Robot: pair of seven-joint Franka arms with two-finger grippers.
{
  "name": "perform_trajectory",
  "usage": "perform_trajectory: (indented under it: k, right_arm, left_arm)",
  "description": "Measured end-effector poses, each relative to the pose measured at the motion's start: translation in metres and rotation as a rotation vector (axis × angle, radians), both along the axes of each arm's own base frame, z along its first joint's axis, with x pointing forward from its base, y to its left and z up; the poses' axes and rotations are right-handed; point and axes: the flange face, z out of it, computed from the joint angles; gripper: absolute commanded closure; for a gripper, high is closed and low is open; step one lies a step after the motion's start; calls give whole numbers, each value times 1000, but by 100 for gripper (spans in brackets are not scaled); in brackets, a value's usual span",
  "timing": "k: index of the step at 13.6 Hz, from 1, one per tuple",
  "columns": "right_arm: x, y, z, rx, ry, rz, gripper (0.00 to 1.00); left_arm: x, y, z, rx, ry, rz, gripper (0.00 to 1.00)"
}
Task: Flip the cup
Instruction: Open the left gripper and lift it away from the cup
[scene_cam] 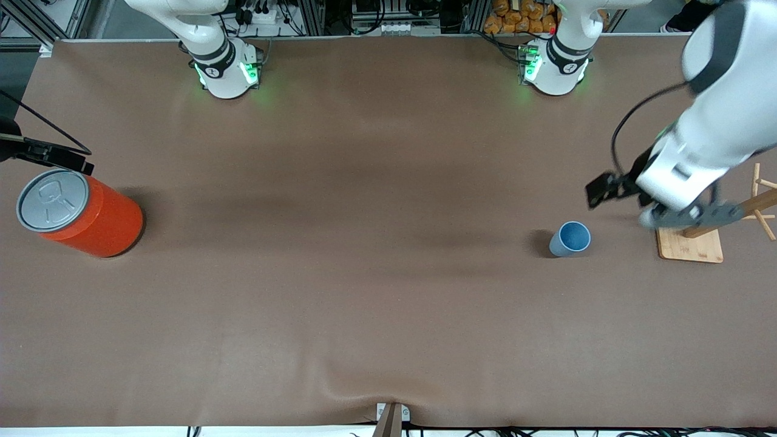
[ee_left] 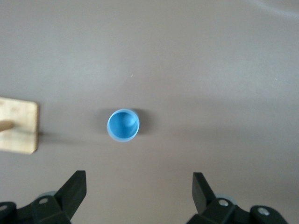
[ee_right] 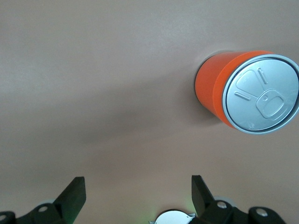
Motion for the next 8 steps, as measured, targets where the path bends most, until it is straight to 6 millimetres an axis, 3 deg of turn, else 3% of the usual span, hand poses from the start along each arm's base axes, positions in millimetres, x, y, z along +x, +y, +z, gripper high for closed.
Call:
perform_trajectory:
  k: [2, 4, 6, 8]
  right_arm:
    - [0, 1, 0, 0, -1, 2, 0]
    - [0, 2, 0, 1, -1, 4, 0]
    - [0, 3, 0, 1, -2, 6, 0]
    - [0, 3, 0, 1, -2, 7, 0]
  left_arm:
    - [-34, 13, 42, 11, -41, -19, 0]
    - [-59, 31, 63, 19, -62, -27, 0]
    - [-63, 48, 65, 19, -67, -22, 0]
    - [-53, 62, 57, 16, -62, -5, 0]
